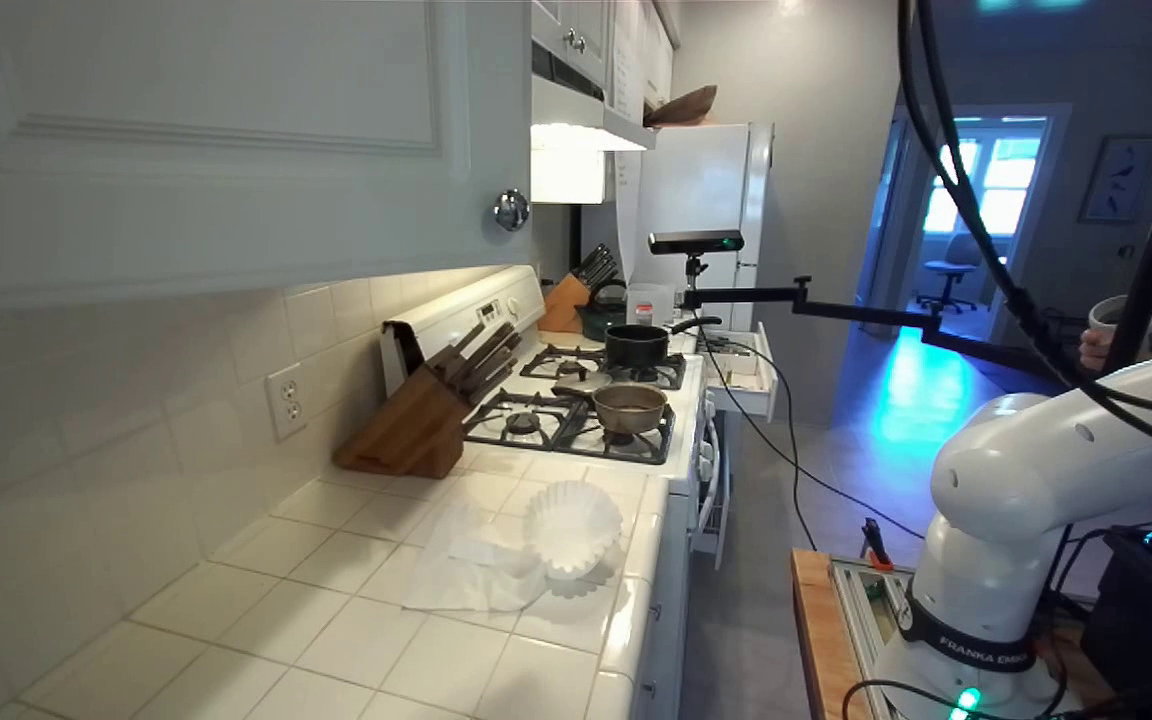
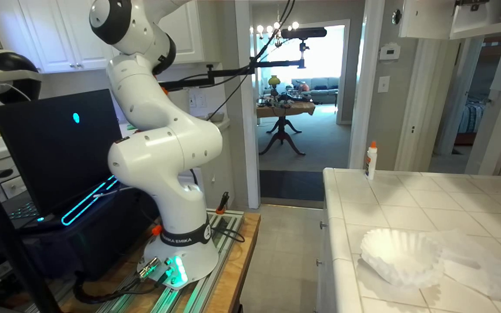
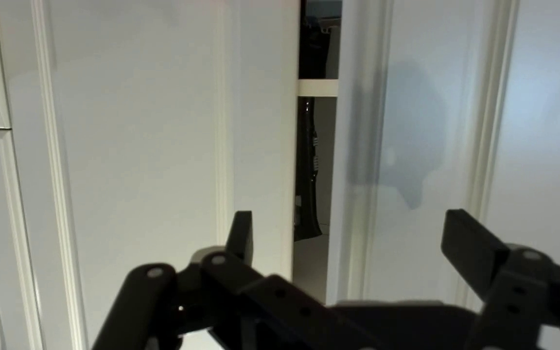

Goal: Close the left door of the upper cabinet.

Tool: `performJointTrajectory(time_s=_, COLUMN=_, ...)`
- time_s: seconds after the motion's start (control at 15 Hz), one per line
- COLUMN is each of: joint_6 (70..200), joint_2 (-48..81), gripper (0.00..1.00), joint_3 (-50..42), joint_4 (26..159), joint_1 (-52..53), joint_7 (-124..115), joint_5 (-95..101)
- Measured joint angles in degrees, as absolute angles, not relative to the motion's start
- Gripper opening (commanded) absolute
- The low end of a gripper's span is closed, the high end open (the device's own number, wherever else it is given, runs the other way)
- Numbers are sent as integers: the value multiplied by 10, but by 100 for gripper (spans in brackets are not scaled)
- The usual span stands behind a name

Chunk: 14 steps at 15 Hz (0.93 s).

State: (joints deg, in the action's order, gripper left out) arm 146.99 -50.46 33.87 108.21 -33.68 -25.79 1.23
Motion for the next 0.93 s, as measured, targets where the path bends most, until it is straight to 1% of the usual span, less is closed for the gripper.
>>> performJointTrajectory(time_s=0.27, joint_6=1501, joint_2=-490, gripper=100, joint_3=358, joint_4=1086, joint_1=-332, joint_7=-248, joint_5=13)
performJointTrajectory(time_s=0.47, joint_6=1522, joint_2=-477, gripper=100, joint_3=354, joint_4=1090, joint_1=-319, joint_7=-239, joint_5=14)
performJointTrajectory(time_s=0.93, joint_6=1529, joint_2=-453, gripper=100, joint_3=295, joint_4=1100, joint_1=-238, joint_7=-228, joint_5=31)
